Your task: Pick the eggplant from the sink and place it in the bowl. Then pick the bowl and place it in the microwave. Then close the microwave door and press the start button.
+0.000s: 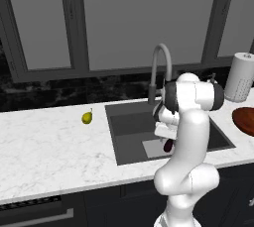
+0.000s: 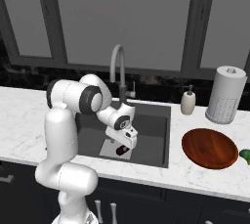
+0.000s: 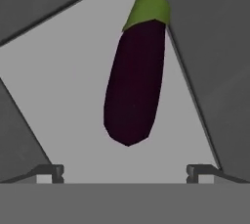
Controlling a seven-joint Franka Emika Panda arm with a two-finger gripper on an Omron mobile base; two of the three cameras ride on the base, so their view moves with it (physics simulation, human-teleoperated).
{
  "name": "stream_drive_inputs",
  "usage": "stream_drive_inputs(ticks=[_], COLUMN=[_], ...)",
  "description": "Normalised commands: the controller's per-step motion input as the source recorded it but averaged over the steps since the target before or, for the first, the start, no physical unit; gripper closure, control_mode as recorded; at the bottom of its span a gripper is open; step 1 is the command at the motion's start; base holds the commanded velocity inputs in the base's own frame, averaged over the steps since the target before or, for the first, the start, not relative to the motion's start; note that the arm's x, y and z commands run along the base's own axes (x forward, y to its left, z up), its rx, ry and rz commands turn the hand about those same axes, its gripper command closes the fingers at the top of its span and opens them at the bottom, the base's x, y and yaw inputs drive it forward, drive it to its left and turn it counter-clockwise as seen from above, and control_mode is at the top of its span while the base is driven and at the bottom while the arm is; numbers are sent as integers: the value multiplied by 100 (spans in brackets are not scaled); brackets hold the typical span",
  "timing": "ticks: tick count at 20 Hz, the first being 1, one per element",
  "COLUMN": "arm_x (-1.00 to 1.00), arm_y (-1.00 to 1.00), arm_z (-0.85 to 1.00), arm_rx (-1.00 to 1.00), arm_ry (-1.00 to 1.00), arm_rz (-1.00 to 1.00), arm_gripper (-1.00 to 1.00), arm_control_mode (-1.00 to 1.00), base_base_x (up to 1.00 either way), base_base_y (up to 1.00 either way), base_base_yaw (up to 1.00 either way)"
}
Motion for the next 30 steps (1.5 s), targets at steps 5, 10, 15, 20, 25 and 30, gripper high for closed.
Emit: stream_drive_inputs(ticks=[5, 10, 15, 20, 25, 30], arm_x=[37, 41, 11, 0, 0, -15], arm_y=[-14, -17, -10, -1, 21, 11], arm_z=[-35, -32, -29, -47, -36, -14], arm_rx=[0, 0, 0, 0, -1, 0], arm_ry=[0, 0, 0, 0, 0, 0], arm_rz=[0, 0, 0, 0, -3, -1], arm_gripper=[-100, -100, -100, -100, 100, 100], arm_control_mode=[-100, -100, -100, -100, -100, -100], base_base_x=[0, 0, 0, 0, 0, 0], base_base_y=[0, 0, 0, 0, 0, 0], base_base_yaw=[0, 0, 0, 0, 0, 0])
